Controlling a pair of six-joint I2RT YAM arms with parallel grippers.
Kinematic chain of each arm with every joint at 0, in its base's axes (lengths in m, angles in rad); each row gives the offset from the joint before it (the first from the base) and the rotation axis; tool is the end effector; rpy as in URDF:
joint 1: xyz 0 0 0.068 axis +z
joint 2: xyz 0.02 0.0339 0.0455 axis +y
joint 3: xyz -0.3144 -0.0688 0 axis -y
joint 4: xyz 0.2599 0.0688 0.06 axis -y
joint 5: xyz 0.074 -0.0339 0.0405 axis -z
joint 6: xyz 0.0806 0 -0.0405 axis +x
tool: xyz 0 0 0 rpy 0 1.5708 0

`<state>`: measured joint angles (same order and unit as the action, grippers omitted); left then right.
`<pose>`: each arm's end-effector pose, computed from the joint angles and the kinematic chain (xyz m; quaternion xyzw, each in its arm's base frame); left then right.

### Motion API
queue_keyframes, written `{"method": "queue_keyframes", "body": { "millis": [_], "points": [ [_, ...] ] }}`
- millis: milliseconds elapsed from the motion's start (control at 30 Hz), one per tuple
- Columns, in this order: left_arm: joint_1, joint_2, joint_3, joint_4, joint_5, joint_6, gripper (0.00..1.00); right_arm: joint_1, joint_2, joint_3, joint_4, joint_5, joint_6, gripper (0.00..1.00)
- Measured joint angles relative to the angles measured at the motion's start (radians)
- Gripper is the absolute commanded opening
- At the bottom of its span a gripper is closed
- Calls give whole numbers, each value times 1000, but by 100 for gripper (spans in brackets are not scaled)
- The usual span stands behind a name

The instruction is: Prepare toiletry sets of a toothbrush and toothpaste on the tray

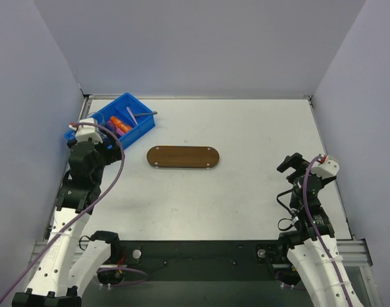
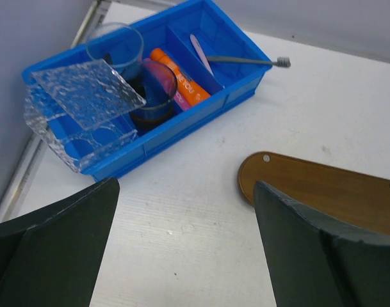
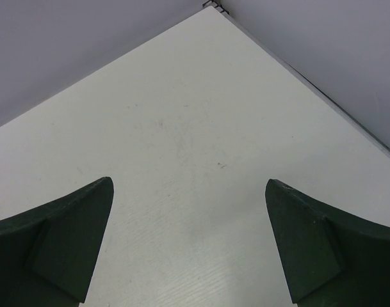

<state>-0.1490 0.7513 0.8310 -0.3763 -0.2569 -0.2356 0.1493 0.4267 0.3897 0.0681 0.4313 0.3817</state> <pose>0.1908 -0.0079 0.3642 -0.1106 0.7932 -0.0117 0.5988 0.1463 -0.0121 0.2985 0.2314 0.6575 0.0403 0.7159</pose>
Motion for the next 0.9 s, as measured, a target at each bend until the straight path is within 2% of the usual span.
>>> {"method": "queue_keyframes", "body": {
  "millis": [100, 167, 267, 333, 433, 567, 900],
  "points": [
    [0, 29, 62, 1, -45, 35, 92, 0, 0, 8, -16, 8, 10, 100],
    [1, 103, 151, -10, -85, 60, 91, 0, 1, 8, -30, 12, 12, 100],
    [20, 241, 286, -4, -127, 84, 80, 0, 3, 9, -42, 17, 15, 100],
    [74, 343, 354, -3, -109, 78, 75, 0, 5, 12, -53, 18, 18, 100],
    [135, 458, 395, -5, -86, 57, 74, -1, 5, 19, -63, 18, 24, 100],
    [143, 597, 468, -34, -80, 60, 74, -6, 4, 22, -71, 16, 40, 100],
    [190, 1038, 855, -63, -130, 112, 65, -6, 4, 22, -80, -10, 76, 99]
  ]
}}
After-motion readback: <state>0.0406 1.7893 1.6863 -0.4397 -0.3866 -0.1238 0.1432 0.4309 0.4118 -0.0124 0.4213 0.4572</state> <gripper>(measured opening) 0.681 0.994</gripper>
